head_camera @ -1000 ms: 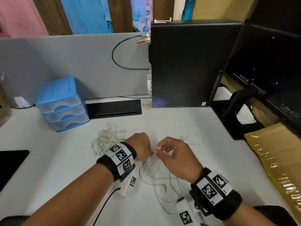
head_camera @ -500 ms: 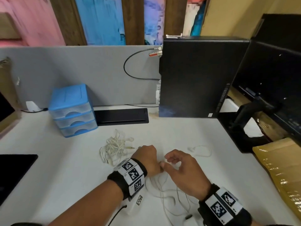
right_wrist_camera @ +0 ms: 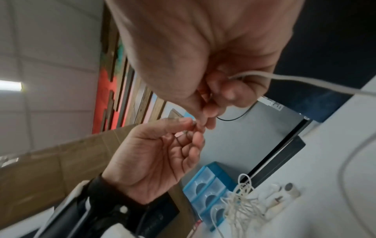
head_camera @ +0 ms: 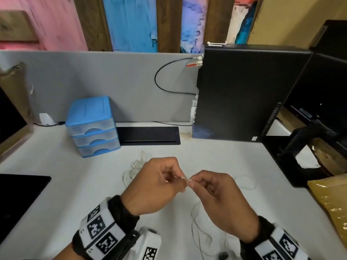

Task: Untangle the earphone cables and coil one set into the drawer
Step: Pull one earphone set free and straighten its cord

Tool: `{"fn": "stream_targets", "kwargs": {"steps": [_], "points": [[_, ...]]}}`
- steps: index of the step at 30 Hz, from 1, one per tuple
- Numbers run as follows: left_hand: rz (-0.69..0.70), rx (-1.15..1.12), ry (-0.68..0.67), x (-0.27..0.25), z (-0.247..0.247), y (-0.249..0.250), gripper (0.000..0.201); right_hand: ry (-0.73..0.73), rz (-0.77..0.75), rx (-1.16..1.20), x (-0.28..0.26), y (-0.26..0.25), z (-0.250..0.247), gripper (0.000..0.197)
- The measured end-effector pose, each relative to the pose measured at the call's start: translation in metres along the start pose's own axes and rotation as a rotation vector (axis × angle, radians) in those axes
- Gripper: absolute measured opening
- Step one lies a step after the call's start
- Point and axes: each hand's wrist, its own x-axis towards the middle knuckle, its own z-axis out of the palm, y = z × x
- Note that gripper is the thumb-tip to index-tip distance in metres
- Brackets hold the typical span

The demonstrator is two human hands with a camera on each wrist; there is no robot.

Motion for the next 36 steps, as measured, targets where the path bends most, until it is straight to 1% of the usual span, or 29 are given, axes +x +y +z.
{"fn": "stream_targets", "kwargs": {"steps": [3, 5, 7, 9, 11, 13, 15, 16, 18, 20, 22, 24, 27, 29, 32, 34, 36], "points": [[-0.057, 0.035, -0.048, -0.009, 0.003, -0.011, 0.025, -0.026, -0.054, -0.134, -0.005, 0.009, 0.001, 0.017], [-0.099, -0.043, -0.076, -0.009, 0.003, -0.013, 0.022, -0.007, -0.094, -0.148, -0.004, 0.009, 0.002, 0.016], [-0.155, -0.148, -0.099, -0.007, -0.002, -0.015, 0.015, 0.024, -0.114, -0.152, -0.001, 0.008, 0.002, 0.014], [-0.195, -0.155, -0.114, -0.005, -0.004, -0.017, 0.011, 0.074, -0.134, -0.143, 0.003, 0.006, -0.001, 0.014], [-0.221, -0.118, -0.144, -0.005, -0.004, -0.021, 0.016, 0.084, -0.179, -0.19, 0.007, 0.003, -0.007, 0.014], [-0.214, -0.046, -0.193, -0.006, -0.002, -0.024, 0.019, 0.011, -0.192, -0.259, 0.008, 0.0, -0.013, 0.013], [-0.199, 0.027, -0.248, -0.007, -0.001, -0.023, 0.02, -0.067, -0.177, -0.27, 0.008, 0.0, -0.019, 0.012], [-0.197, 0.034, -0.271, -0.008, -0.001, -0.022, 0.021, -0.082, -0.174, -0.265, 0.007, 0.0, -0.021, 0.012], [-0.206, -0.047, -0.308, -0.008, 0.0, -0.015, 0.02, -0.059, -0.18, -0.232, 0.007, 0.0, -0.024, 0.012], [-0.225, -0.21, -0.319, -0.009, -0.001, -0.007, 0.018, -0.001, -0.19, -0.182, 0.009, 0.004, -0.025, 0.012], [-0.228, -0.345, -0.29, -0.009, -0.002, 0.001, 0.019, 0.047, -0.195, -0.15, 0.012, 0.01, -0.026, 0.012], [-0.204, -0.426, -0.246, -0.007, -0.004, 0.006, 0.019, 0.073, -0.195, -0.168, 0.015, 0.019, -0.026, 0.012], [-0.167, -0.555, -0.129, -0.006, -0.004, 0.008, 0.018, 0.044, -0.195, -0.249, 0.014, 0.023, -0.019, 0.013], [-0.176, -0.661, -0.016, -0.005, -0.002, 0.008, 0.015, -0.038, -0.202, -0.286, 0.008, 0.02, -0.009, 0.013], [-0.202, -0.775, 0.097, -0.002, 0.002, 0.002, 0.024, -0.231, -0.226, -0.338, -0.008, 0.007, 0.014, 0.017], [-0.203, -0.736, 0.132, -0.001, 0.004, -0.005, 0.025, -0.346, -0.27, -0.356, -0.016, -0.006, 0.023, 0.025], [-0.173, -0.571, 0.168, -0.001, 0.008, -0.013, 0.019, -0.389, -0.254, -0.282, -0.019, -0.02, 0.019, 0.026]]}}
